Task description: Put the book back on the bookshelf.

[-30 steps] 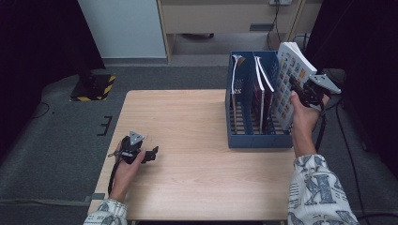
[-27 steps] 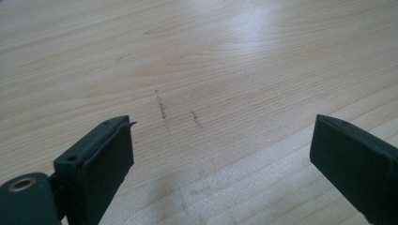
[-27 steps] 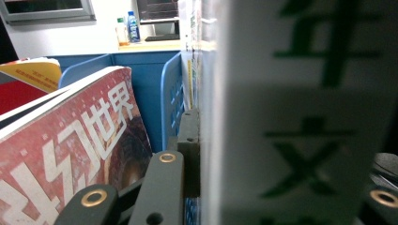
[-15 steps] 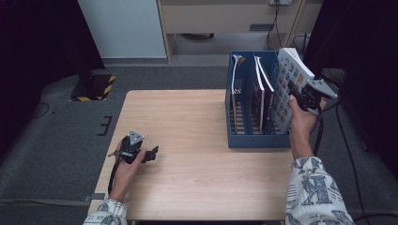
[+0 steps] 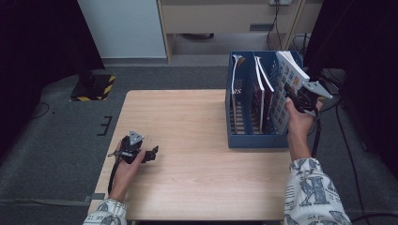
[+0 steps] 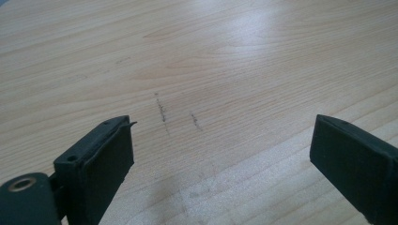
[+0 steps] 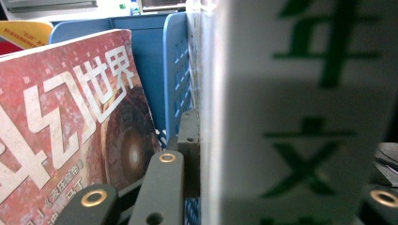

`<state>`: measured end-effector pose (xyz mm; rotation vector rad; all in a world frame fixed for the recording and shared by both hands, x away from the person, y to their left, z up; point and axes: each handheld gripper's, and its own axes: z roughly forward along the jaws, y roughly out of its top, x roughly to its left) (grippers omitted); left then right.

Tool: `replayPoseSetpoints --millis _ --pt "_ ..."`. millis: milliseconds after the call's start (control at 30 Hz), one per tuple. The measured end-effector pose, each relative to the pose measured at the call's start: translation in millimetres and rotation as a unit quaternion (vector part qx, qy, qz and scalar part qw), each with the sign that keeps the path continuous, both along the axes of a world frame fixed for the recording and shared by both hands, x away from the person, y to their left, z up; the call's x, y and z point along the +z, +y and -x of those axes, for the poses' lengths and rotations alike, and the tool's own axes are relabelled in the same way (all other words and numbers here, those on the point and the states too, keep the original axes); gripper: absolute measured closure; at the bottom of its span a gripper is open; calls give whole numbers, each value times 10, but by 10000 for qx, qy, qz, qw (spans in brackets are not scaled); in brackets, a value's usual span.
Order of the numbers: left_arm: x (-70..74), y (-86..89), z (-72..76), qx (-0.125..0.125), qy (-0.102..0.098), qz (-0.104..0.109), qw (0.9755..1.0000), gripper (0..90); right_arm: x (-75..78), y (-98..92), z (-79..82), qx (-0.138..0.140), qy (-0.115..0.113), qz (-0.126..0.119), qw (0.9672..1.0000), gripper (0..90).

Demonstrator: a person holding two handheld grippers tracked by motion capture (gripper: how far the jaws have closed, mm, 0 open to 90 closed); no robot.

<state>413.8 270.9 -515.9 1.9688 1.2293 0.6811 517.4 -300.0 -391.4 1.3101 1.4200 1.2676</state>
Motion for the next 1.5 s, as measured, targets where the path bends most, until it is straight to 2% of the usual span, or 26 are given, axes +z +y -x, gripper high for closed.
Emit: replayPoseSetpoints --millis 133,333,500,667,867,1167,1400,1500 --pt "-2 -4 1 -19 20 -6 10000 61 -41 -13 7 -15 0 -35 10000 740" --pt "-1 -4 2 -18 14 0 10000 61 -126 -9 15 4 153 79 9999 740" --pt "-6 -10 0 -22 27 -9 10000 61 -120 -6 26 97 182 169 9996 739" --pt "-2 -6 2 -12 17 -13 10000 61 -103 -5 23 217 240 144 9994 734" --pt "4 -4 3 -8 -9 9 10000 62 -64 -9 46 223 191 137 9995 727" --pt "1 -3 1 -7 -2 13 10000 62 -64 -40 64 231 100 -6 9997 720" --pt "-1 -8 0 -13 5 21 10000 62 26 -71 106 216 -40 -77 9997 721" --pt "-2 -17 0 -25 11 23 10000 62 39 -83 112 252 -31 -30 9997 729"
